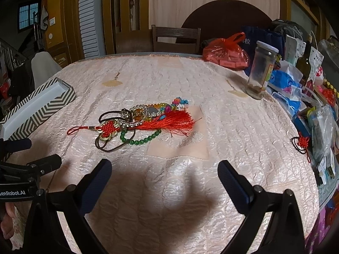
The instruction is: Organize jewelry
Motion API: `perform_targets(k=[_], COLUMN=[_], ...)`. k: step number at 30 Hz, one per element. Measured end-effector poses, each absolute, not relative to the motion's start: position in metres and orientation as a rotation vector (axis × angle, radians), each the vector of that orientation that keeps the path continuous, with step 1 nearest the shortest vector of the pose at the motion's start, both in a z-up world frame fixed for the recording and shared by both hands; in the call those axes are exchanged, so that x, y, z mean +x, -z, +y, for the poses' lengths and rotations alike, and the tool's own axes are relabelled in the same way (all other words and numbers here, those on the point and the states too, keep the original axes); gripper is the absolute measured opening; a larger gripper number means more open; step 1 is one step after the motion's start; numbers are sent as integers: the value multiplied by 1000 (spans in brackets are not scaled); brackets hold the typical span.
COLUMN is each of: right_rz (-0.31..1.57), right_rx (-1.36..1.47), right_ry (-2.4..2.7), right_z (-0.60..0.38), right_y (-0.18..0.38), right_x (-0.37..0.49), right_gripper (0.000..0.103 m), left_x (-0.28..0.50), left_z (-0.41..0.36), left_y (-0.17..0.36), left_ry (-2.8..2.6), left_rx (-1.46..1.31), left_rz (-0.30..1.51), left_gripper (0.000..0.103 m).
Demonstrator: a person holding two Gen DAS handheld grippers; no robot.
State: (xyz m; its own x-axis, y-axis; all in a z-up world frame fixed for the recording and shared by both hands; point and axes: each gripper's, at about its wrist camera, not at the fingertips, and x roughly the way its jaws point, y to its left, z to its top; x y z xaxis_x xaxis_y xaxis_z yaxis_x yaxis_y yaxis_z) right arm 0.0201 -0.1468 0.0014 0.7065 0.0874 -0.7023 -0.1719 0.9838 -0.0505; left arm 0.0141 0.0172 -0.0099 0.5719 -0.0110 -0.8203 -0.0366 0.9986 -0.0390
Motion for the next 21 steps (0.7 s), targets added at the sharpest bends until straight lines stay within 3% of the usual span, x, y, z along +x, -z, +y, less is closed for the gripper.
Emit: perform_targets(k=[21], right_rz=[776], right_rx=[-109], right_ry=[-146], right_z=[-146], right_y=[-2], right_x=[26], right_gripper=[102], left_x=[21], left_z=[16], left_y=[17], left_ry=[-17], left_rx=[-52], left_rz=[983], left_gripper=[100])
